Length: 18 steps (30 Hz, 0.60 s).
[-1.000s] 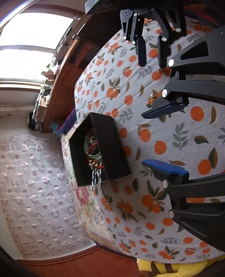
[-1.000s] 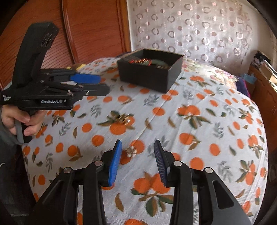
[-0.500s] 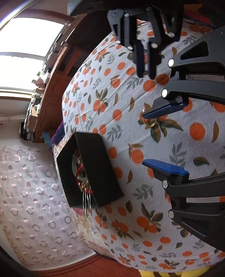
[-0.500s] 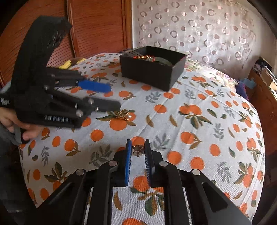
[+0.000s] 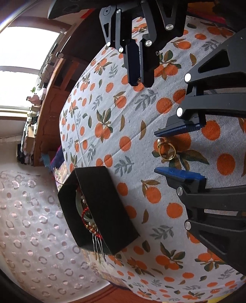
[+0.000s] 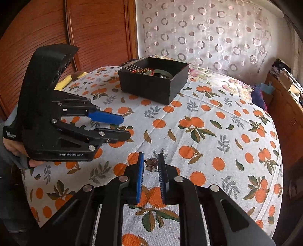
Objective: Organize jewelry
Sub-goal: 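Grasp the gold ring with the left gripper while the right gripper grasps the silver flower earring, then carry the gold ring into the black box with the left gripper while the right gripper releases the earring there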
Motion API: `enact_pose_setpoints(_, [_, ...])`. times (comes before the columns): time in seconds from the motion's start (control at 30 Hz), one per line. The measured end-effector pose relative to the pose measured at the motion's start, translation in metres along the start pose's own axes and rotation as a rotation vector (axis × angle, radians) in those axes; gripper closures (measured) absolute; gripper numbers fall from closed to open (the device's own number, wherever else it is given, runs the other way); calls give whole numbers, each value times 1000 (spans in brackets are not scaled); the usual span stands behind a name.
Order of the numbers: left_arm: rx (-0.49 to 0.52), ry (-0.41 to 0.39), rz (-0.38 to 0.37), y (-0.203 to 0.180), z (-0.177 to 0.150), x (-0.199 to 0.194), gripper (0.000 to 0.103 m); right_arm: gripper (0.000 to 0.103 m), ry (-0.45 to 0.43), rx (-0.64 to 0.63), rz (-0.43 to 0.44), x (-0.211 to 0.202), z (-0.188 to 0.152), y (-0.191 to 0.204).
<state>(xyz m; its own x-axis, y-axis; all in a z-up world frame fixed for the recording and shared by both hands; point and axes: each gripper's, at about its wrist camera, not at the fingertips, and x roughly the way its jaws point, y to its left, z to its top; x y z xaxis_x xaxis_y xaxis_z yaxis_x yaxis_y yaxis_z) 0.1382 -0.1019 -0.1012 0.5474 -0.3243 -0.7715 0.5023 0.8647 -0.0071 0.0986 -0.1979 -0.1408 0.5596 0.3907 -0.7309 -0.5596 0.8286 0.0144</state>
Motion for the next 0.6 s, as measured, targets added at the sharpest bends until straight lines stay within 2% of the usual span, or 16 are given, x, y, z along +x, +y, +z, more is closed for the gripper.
enact_pose_setpoints(0.07, [6, -3, 2, -1, 0, 1, 73, 87, 1, -1, 1, 0, 1, 0])
enact_pose_setpoints(0.17, [9, -5, 1, -2, 0, 0, 81, 87, 0, -5, -2, -1, 1, 0])
enact_pose_setpoints(0.37, [-2, -9, 6, 0, 1, -2, 81, 87, -11, -4, -6, 0, 10, -3])
enact_pose_setpoints(0.6, [-30, -86, 41, 14, 23, -23, 81, 87, -58, 2, -30, 9, 45, -14])
